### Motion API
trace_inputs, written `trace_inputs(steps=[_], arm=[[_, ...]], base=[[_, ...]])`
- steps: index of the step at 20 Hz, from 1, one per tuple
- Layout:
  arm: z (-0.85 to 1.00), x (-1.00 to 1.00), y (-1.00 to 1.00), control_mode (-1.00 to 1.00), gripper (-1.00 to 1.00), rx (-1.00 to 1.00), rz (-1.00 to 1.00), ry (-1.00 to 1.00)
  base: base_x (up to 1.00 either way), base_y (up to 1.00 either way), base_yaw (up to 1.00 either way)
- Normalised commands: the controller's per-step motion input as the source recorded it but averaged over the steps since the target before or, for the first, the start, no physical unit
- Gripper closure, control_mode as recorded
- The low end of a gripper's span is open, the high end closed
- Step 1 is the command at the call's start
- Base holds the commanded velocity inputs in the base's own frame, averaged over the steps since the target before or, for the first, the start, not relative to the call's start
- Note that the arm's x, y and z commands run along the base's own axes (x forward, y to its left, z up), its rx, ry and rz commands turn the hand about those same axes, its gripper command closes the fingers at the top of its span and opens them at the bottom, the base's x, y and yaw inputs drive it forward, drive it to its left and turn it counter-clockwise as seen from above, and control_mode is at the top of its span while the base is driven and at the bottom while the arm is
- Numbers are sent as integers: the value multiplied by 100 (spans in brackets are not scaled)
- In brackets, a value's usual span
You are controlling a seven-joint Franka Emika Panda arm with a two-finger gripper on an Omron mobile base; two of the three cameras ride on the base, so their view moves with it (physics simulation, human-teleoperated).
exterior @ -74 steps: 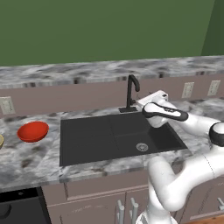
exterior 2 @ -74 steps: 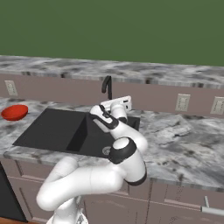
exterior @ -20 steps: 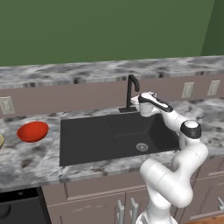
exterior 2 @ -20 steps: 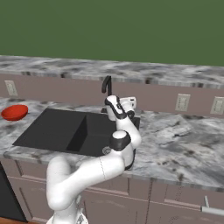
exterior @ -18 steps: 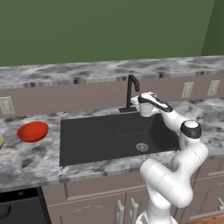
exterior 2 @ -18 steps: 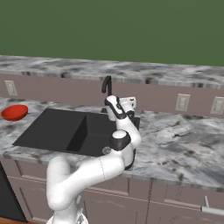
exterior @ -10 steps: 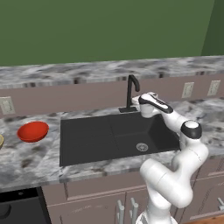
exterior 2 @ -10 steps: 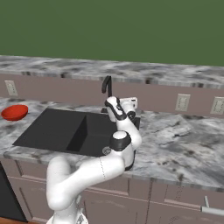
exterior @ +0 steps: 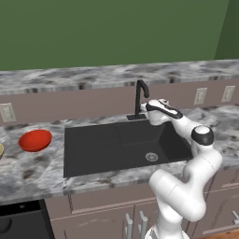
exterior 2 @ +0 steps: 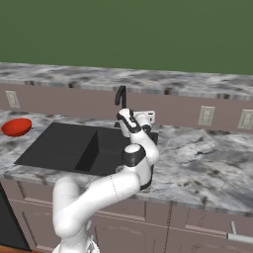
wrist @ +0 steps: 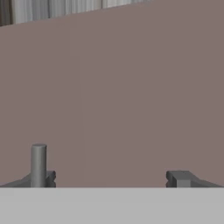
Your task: Rinse each bowl for a few seconds and place them down in the sink or on the counter.
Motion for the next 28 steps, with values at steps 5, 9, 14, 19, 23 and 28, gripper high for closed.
trace_inputs(steps=[5, 9, 14, 19, 23, 28], arm=[[-13, 23, -51, -100, -100, 4, -11, 10], [-19, 20, -60, -100, -100, 5, -9, 10], [-26, 5, -64, -100, -100, 4, -9, 5], [-28, 0, -66, -100, -100, 3, -11, 0], [-28, 0, -70, -100, -100, 4, -12, 0], [-29, 0, -69, -100, -100, 4, -12, 0]], base=[[0, 0, 0], [0, 0, 0], [0, 0, 0], [0, 0, 0], [0, 0, 0], [0, 0, 0]])
